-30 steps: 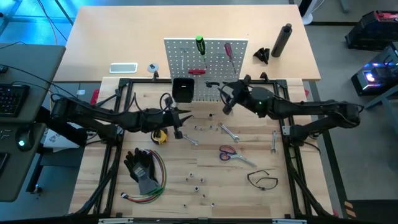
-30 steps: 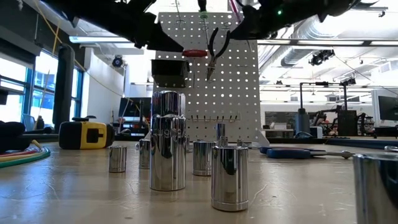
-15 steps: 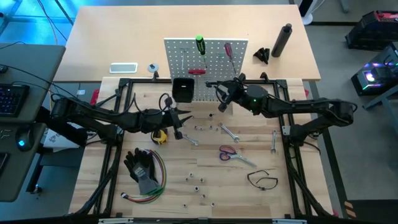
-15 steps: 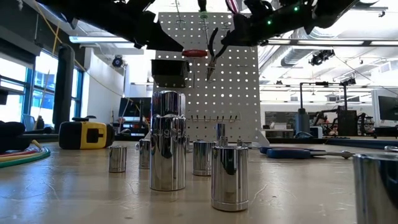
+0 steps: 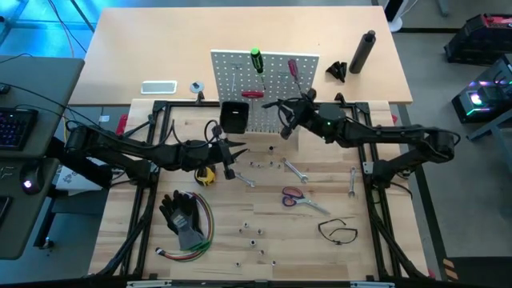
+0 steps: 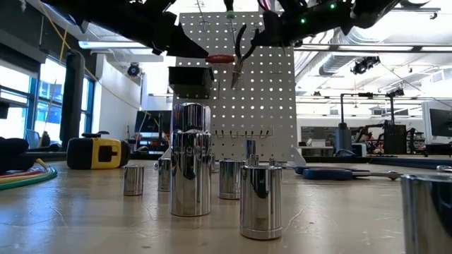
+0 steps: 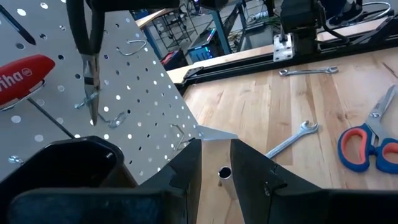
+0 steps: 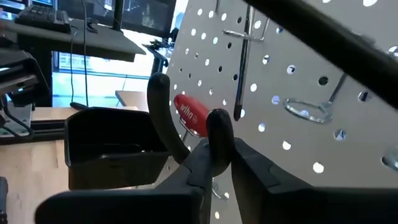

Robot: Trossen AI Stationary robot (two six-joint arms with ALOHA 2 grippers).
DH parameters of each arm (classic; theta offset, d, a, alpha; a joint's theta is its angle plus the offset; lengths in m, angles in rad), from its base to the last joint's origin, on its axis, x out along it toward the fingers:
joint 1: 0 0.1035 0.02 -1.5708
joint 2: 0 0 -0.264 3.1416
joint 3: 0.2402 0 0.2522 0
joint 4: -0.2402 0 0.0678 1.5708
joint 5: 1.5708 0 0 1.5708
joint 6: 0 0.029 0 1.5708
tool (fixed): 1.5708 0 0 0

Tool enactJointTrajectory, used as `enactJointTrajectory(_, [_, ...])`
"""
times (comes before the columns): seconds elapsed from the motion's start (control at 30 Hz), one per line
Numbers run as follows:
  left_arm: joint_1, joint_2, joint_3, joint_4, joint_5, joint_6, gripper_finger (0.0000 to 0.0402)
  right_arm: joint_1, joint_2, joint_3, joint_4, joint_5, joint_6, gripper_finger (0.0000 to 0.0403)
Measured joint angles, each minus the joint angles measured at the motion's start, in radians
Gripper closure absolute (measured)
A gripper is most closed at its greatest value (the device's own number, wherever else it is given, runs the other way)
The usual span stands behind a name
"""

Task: Hang tools onto peg board
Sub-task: Hang the black pliers on the white peg board

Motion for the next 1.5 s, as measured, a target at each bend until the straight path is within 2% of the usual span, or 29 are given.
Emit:
enactJointTrajectory(0.33, [0.0, 0.0, 0.0, -0.001, 0.0, -0.002, 0.0323, -0.003, 0.0, 0.072, -0.178, -0.008, -0.002, 0.038])
enactJointTrajectory(0.7, [0.0, 0.0, 0.0, -0.001, 0.0, -0.016, 0.0323, -0.015, 0.001, 0.138, -0.265, -0.014, 0.024, 0.0381])
enactJointTrajectory(0.83, [0.0, 0.0, 0.0, -0.001, 0.0, -0.019, 0.0323, -0.032, 0.036, 0.184, -0.336, -0.052, 0.062, 0.0381])
enactJointTrajectory(1.1, [-0.01, 0.0, 0.001, -0.01, -0.001, -0.027, 0.0323, -0.035, 0.143, 0.322, -0.444, -0.056, 0.068, 0.0381])
enactJointTrajectory(1.5, [-0.018, 0.001, 0.002, -0.032, -0.001, -0.019, 0.0323, -0.036, 0.158, 0.418, -0.556, -0.056, 0.069, 0.0381])
